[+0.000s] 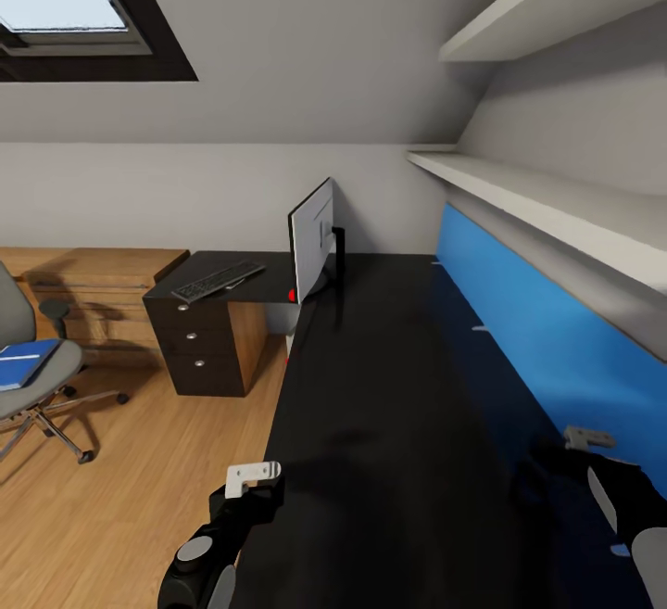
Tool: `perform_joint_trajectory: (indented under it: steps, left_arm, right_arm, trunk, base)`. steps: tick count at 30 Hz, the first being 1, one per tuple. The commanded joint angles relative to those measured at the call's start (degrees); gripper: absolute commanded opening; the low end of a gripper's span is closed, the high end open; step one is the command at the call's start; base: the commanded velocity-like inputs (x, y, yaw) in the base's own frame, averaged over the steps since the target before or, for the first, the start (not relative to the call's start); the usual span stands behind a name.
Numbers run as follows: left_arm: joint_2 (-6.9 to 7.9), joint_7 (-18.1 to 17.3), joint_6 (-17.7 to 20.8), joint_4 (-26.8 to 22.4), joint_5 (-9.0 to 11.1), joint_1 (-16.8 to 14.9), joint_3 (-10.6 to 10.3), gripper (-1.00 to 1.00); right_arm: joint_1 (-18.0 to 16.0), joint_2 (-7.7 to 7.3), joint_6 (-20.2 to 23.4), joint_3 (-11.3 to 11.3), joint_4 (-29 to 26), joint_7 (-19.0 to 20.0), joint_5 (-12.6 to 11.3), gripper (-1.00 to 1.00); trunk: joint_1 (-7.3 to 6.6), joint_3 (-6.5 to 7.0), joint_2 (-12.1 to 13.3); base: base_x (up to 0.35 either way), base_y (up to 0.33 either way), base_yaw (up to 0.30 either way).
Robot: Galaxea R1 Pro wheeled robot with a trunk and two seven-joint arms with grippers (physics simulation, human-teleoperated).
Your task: In the bedroom, organize the workspace by keeping the computer under the desk, ensuring the monitor is on the desk, placing the keyboard on the desk next to the monitor, placing the mouse on the desk next to the keyboard, moving the folder from the swivel chair onto the desk next to the mouse, stacking the notebook on top of the folder with the pen on top of the notebook, and positioning the swivel chair next to the desk.
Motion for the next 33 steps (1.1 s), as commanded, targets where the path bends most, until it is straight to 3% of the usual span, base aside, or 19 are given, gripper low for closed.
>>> perform_joint_trajectory:
  steps: [1, 9, 12, 16, 17, 19, 20, 24, 26, 29, 33]
  left_arm:
    - [0.01, 0.5, 0.2, 0.0, 0.6, 0.0, -0.1, 1.00]
    - [0.01, 0.5, 0.2, 0.0, 0.6, 0.0, 0.0, 1.00]
    - [0.01, 0.6, 0.2, 0.1, 0.5, 0.0, 0.1, 1.00]
    - [0.01, 0.6, 0.1, 0.1, 0.5, 0.0, 0.2, 1.00]
    - [0.04, 0.6, 0.1, 0.1, 0.5, 0.0, 0.2, 1.00]
    - [0.09, 0.6, 0.1, 0.1, 0.5, 0.0, 0.3, 1.00]
    - [0.09, 0.6, 0.1, 0.1, 0.5, 0.0, 0.3, 1.00]
    - [0.10, 0.6, 0.1, 0.1, 0.5, 0.0, 0.4, 1.00]
    - [0.15, 0.6, 0.1, 0.2, 0.5, 0.0, 0.5, 1.00]
    - [0.18, 0.6, 0.1, 0.2, 0.5, 0.0, 0.5, 1.00]
    - [0.19, 0.6, 0.0, 0.2, 0.5, 0.0, 0.5, 1.00]
  right_arm:
    - [0.0, 0.04, 0.3, -0.4, -0.1, 0.5, 0.4, -1.00]
    - [0.0, 0.13, 0.5, -0.4, -0.2, 0.5, 0.3, -1.00]
    - [0.0, 1.40, 1.3, -0.2, -2.2, 0.5, 0.4, -1.00]
    - [0.5, 4.09, 5.2, -0.2, -10.0, 0.5, 0.5, -1.00]
    - [1.1, 5.13, 6.9, -0.2, -13.6, 0.5, 0.5, -1.00]
    - [7.2, 9.61, 14.3, -0.2, -27.7, 0.4, 0.5, -1.00]
    - [8.2, 10.29, 15.2, -0.2, -30.0, 0.4, 0.5, -1.00]
    - [16.6, 16.93, 22.3, -0.1, -47.6, 0.4, 0.6, -1.00]
    - [21.7, 20.36, 24.3, 2.2, -55.8, 0.4, 1.1, -1.00]
    - [23.5, 21.46, 24.9, 5.0, -58.0, 0.3, 1.5, -1.00]
    - [24.1, 21.79, 25.2, 5.8, -58.8, 0.3, 1.4, -1.00]
  trunk:
    - [-0.22, 0.12, 0.4]
    - [-1.98, 1.55, 3.6]
    - [-2.64, 2.09, 4.8]
    - [-3.52, 2.81, 6.4]
    - [-3.74, 2.99, 6.8]
    - [-4.18, 3.35, 7.6]
    - [-4.40, 3.53, 8.0]
    - [-4.40, 3.53, 8.0]
    - [-4.40, 3.53, 8.0]
    - [-4.40, 3.53, 8.0]
    - [-4.40, 3.53, 8.0]
  base:
    - [0.000, 0.000, 0.000]
    - [0.000, 0.000, 0.000]
    - [0.000, 0.000, 0.000]
    - [0.000, 0.000, 0.000]
    - [0.000, 0.000, 0.000]
    - [0.000, 0.000, 0.000]
    - [0.000, 0.000, 0.000]
    - [0.000, 0.000, 0.000]
    - [0.000, 0.000, 0.000]
    - [0.000, 0.000, 0.000]
    - [-0.112, 0.102, 0.000]
